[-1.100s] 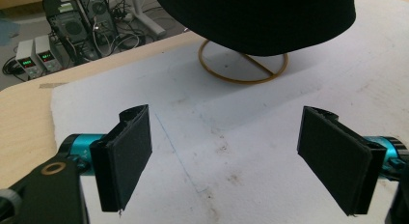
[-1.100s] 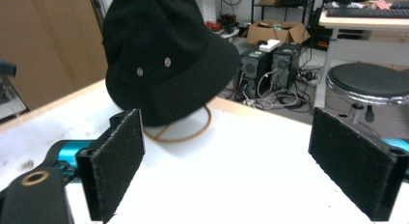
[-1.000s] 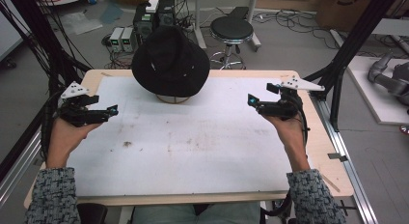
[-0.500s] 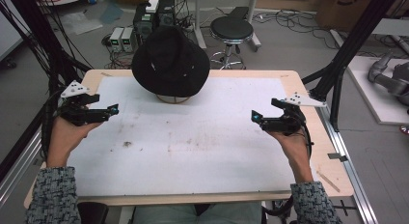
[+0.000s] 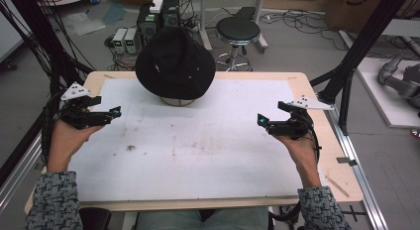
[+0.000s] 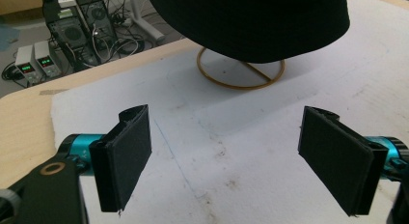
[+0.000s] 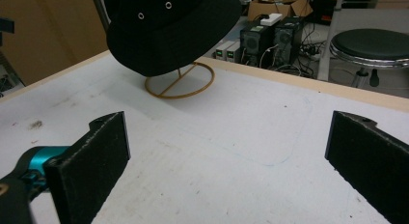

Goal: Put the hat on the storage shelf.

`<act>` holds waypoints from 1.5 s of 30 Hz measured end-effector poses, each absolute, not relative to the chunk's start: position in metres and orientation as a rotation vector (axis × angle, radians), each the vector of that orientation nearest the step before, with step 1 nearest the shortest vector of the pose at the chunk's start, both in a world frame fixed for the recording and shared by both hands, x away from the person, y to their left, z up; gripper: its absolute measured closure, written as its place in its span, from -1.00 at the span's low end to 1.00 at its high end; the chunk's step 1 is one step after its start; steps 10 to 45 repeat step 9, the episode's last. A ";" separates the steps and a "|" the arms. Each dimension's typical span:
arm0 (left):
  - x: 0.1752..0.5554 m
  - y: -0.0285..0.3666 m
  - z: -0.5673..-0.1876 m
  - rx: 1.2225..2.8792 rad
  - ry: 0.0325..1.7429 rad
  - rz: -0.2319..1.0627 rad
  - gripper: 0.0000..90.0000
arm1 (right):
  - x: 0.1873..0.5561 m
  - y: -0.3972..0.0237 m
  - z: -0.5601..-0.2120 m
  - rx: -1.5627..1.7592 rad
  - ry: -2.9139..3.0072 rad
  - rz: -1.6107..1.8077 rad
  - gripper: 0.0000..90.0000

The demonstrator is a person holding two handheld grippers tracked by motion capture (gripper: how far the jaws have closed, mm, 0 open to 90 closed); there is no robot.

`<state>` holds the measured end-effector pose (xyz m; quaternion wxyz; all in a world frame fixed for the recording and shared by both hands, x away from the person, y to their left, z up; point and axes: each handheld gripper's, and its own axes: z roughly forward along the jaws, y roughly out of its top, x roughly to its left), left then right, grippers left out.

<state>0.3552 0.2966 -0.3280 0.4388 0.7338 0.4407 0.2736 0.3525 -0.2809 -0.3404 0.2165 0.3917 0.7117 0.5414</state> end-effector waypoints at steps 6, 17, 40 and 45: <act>0.355 0.297 -0.328 1.825 1.091 0.681 -0.57 | 0.352 -0.283 -0.340 1.093 1.967 1.496 -0.97; 0.355 0.297 -0.328 1.822 1.095 0.685 -0.57 | 0.351 -0.285 -0.340 1.095 1.959 1.506 -0.97; 0.355 0.297 -0.328 1.822 1.095 0.685 -0.57 | 0.351 -0.285 -0.340 1.095 1.959 1.506 -0.97; 0.355 0.297 -0.328 1.822 1.095 0.685 -0.57 | 0.351 -0.285 -0.340 1.095 1.959 1.506 -0.97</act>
